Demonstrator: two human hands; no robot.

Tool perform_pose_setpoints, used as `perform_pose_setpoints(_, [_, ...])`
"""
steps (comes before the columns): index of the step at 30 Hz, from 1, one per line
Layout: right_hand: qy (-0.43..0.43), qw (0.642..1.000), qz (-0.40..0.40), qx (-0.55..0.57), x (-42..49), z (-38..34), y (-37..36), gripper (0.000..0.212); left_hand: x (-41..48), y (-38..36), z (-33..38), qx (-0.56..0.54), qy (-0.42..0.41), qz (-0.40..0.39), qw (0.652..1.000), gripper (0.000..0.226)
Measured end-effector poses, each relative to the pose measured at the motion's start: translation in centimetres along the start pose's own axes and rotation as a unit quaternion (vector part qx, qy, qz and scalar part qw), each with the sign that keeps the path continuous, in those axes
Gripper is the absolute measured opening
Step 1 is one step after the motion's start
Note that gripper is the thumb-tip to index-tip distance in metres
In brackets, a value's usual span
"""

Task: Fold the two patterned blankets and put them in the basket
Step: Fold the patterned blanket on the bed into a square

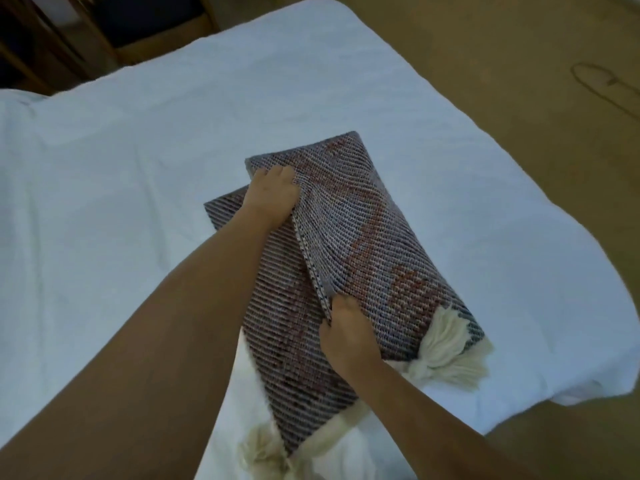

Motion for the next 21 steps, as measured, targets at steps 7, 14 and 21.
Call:
perform_pose_setpoints(7, [0.064, 0.995, -0.041, -0.059, -1.9, -3.7, -4.6, 0.044, -5.3, -4.8, -4.4, -0.043, 0.027, 0.015, 0.999, 0.027])
perform_pose_setpoints(14, [0.109, 0.979, -0.106, -0.137, -4.3, -5.4, -9.2, 0.049, -10.9, -8.9, -7.2, -0.062, 0.073, 0.003, 0.995, 0.025])
perform_pose_setpoints(21, [0.105, 0.969, -0.173, -0.142, -5.1, -3.8, -13.4, 0.058, -12.9, -13.0, -7.5, -0.112, 0.133, -0.020, 0.985, 0.034])
Point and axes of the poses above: each hand's wrist, its own x-axis towards the middle knuckle, its own y-axis out of the back of the hand, z = x × y, the point moved 4 cm from there along x, towards the middle knuckle, and after that the axes turned 10 degrees about z, right-handed, at the moved point
